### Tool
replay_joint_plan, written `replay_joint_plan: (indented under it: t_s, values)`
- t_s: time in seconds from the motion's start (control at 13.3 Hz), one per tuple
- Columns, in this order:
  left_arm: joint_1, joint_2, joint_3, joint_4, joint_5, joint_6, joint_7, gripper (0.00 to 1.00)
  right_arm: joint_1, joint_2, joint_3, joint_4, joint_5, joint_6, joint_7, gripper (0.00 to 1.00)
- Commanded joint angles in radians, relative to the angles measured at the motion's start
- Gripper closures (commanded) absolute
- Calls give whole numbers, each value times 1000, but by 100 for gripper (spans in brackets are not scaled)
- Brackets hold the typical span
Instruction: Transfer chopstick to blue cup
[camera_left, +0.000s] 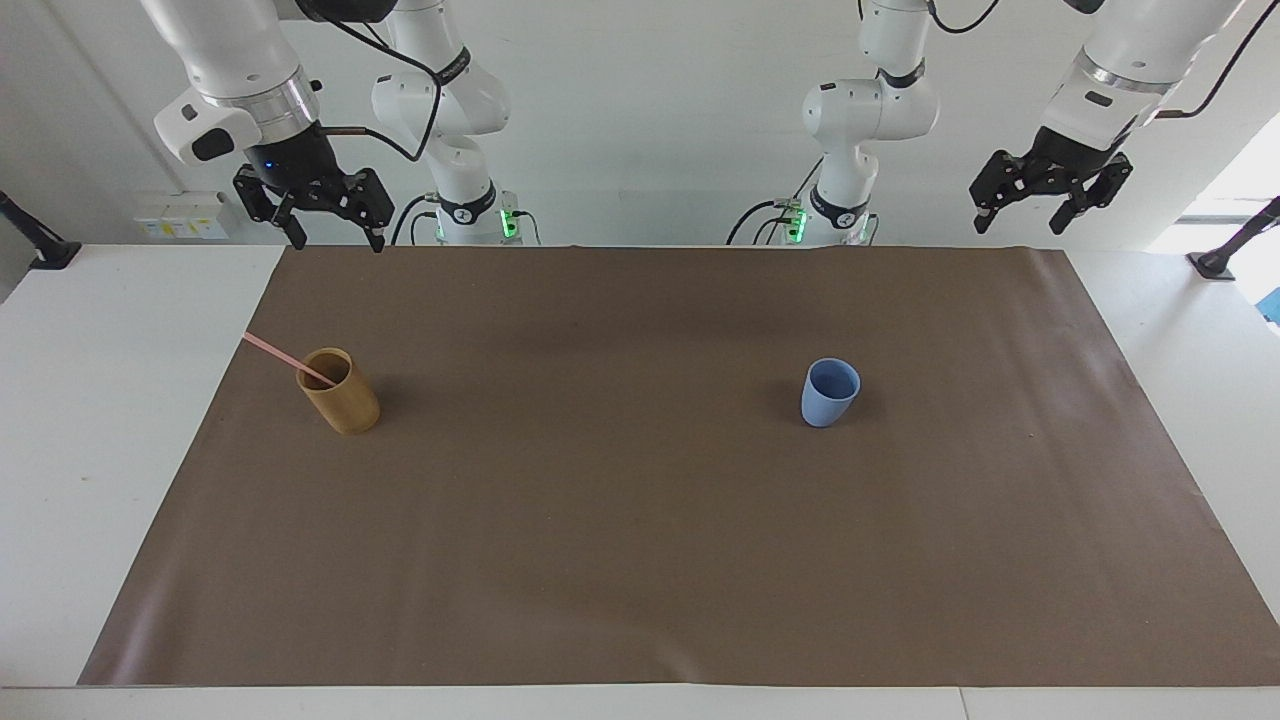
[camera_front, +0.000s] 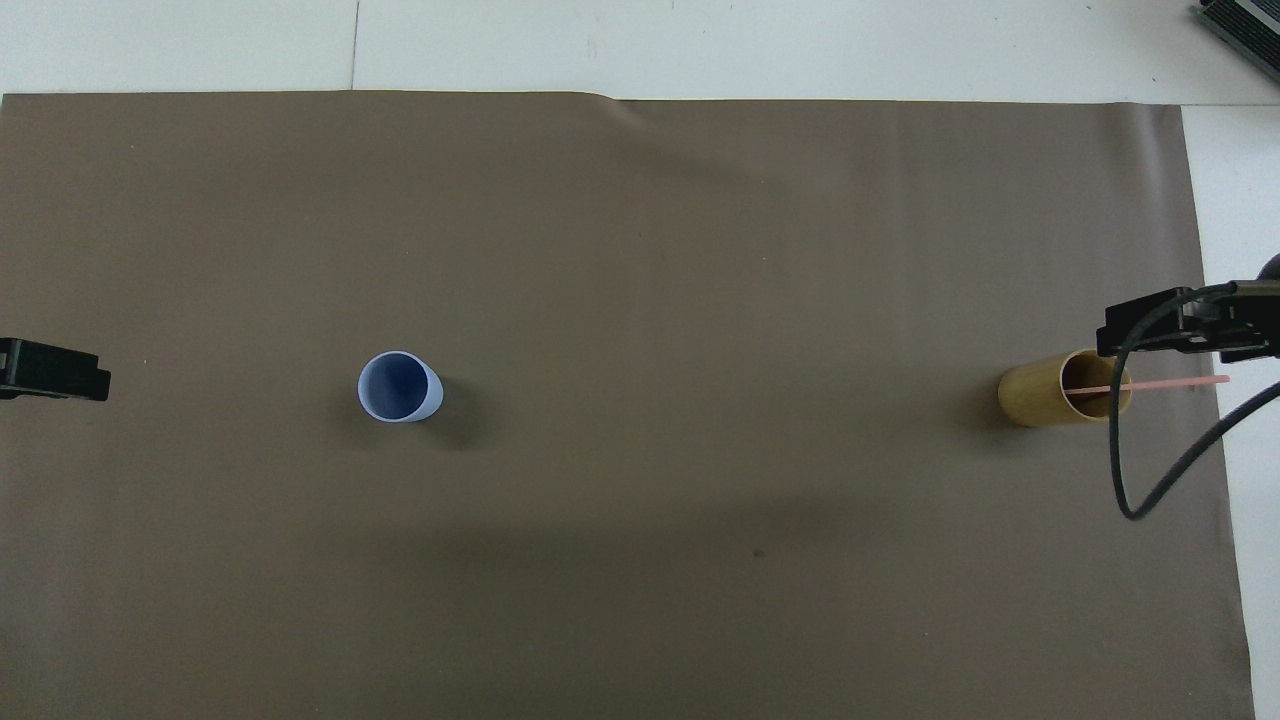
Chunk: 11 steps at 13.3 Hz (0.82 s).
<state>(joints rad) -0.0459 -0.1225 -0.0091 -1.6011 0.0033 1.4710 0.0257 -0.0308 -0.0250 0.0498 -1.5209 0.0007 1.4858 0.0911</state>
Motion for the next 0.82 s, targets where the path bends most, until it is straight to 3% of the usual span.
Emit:
replay_joint_plan:
  t_s: [0.0, 0.75]
  values:
    - [20, -3, -8, 3, -22, -3, 3, 0, -3, 14, 4, 27, 8, -28, 33, 0]
    - [28, -14, -8, -13, -22, -6, 5, 0, -12, 8, 5, 21, 12, -21, 35, 0]
